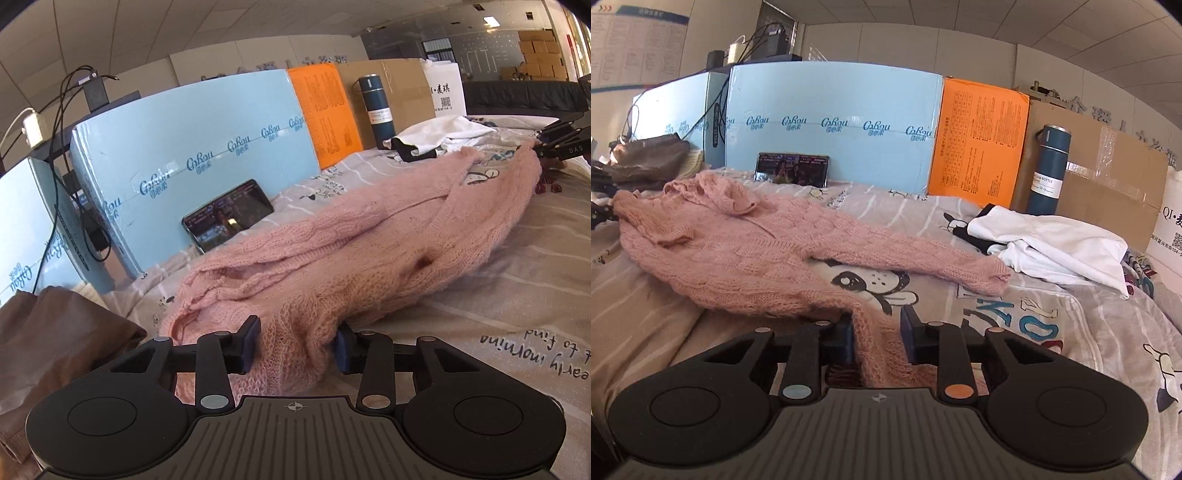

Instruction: Fold clothes

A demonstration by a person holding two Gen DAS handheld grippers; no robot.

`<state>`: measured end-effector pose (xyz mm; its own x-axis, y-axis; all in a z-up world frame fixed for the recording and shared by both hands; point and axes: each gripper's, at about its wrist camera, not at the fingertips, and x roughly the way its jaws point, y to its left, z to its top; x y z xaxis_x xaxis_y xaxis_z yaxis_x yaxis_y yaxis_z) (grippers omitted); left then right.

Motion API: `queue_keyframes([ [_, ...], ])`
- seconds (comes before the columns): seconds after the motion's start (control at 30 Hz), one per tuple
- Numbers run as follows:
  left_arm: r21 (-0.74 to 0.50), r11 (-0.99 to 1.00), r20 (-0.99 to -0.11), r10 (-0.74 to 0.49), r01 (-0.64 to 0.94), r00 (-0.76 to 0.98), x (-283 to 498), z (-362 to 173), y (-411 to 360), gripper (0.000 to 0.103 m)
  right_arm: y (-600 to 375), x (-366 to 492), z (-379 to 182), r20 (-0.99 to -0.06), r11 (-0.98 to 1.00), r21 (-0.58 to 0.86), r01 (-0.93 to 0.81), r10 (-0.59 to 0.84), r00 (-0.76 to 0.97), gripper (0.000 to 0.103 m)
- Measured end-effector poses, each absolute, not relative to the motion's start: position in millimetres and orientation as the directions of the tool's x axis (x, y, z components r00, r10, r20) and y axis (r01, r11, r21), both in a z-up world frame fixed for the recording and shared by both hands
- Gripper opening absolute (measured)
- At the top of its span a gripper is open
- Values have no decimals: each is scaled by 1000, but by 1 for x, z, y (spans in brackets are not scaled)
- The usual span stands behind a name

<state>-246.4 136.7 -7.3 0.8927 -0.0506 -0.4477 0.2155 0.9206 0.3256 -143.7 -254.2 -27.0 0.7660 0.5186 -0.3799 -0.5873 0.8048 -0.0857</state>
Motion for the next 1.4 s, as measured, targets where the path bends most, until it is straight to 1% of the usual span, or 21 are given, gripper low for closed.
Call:
queue_keyframes([
  [0.13, 357, 916, -397, -29, 183, 917, -223, 5, 144, 34, -251, -115, -9, -313, 777, -56, -627, 582, 750, 13],
  [0.33, 347, 922, -405, -18, 172, 914, -179, 16, 162, 33, -237, -51, 0, -382, 744, -77, -664, 593, 709, 13],
  [0.37, 340, 925, -411, -13, 167, 912, -171, 16, 165, 37, -235, -41, -1, -397, 742, -77, -666, 590, 703, 13],
  [0.4, 334, 929, -415, -5, 158, 910, -162, 15, 169, 38, -233, -33, -3, -410, 752, -72, -656, 577, 707, 13],
  [0.43, 331, 936, -411, 25, 124, 911, -154, 12, 171, 48, -232, -25, -5, -422, 761, -67, -645, 564, 710, 16],
  [0.47, 323, 944, -399, 69, 70, 915, -149, 11, 172, 68, -230, -17, -7, -434, 770, -63, -634, 551, 712, 31],
  [0.5, 313, 950, -384, 114, 13, 916, -144, 9, 174, 75, -229, -11, -9, -443, 783, -56, -619, 537, 719, 49],
  [0.53, 290, 956, -359, 160, -53, 920, -141, 7, 177, 80, -232, -8, -10, -440, 806, -43, -591, 516, 735, 56],
  [0.57, 258, 962, -351, 180, -90, 919, -139, 7, 180, 83, -235, -5, -11, -438, 827, -29, -562, 494, 751, 59],
  [0.63, 196, 973, -380, 190, -121, 906, -134, 5, 187, 89, -241, 0, -13, -435, 866, -2, -501, 450, 780, 62],
  [0.67, 165, 977, -394, 193, -138, 898, -132, 3, 190, 94, -243, 3, -14, -434, 883, 11, -469, 427, 793, 67],
  [0.8, 151, 966, -413, 255, -211, 874, -127, -5, 191, 96, -257, 9, -15, -421, 941, 69, -330, 328, 845, 71],
  [0.9, 107, 959, -389, 284, -263, 876, -135, 2, 188, 96, -269, 5, -14, -409, 959, 153, -238, 281, 868, 73],
  [0.97, 14, 958, -374, 270, -286, 887, -144, 8, 189, 102, -273, 2, -16, -421, 955, 199, -221, 287, 860, 73],
  [1.1, -200, 939, -376, 188, -278, 907, -158, 8, 195, 103, -279, -6, -21, -444, 939, 289, -184, 302, 844, 73],
  [1.13, -245, 931, -380, 164, -270, 910, -160, 6, 197, 103, -281, -8, -22, -449, 934, 311, -174, 305, 840, 72],
  [1.17, -281, 923, -384, 144, -264, 912, -162, 3, 199, 103, -283, -10, -23, -454, 929, 333, -163, 310, 835, 64],
  [1.2, -281, 921, -389, 146, -268, 910, -163, 1, 198, 103, -284, -12, -25, -459, 923, 354, -153, 314, 831, 41],
  [1.27, -276, 922, -397, 149, -272, 906, -163, -1, 197, 103, -287, -14, -26, -469, 912, 389, -131, 319, 824, 18],
  [1.33, -273, 925, -399, 139, -263, 906, -162, -2, 196, 103, -285, -9, -25, -481, 920, 375, -111, 296, 825, 7],
  [1.4, -265, 931, -405, 129, -251, 905, -161, -4, 194, 103, -283, -4, -24, -493, 928, 361, -92, 273, 826, 7],
])
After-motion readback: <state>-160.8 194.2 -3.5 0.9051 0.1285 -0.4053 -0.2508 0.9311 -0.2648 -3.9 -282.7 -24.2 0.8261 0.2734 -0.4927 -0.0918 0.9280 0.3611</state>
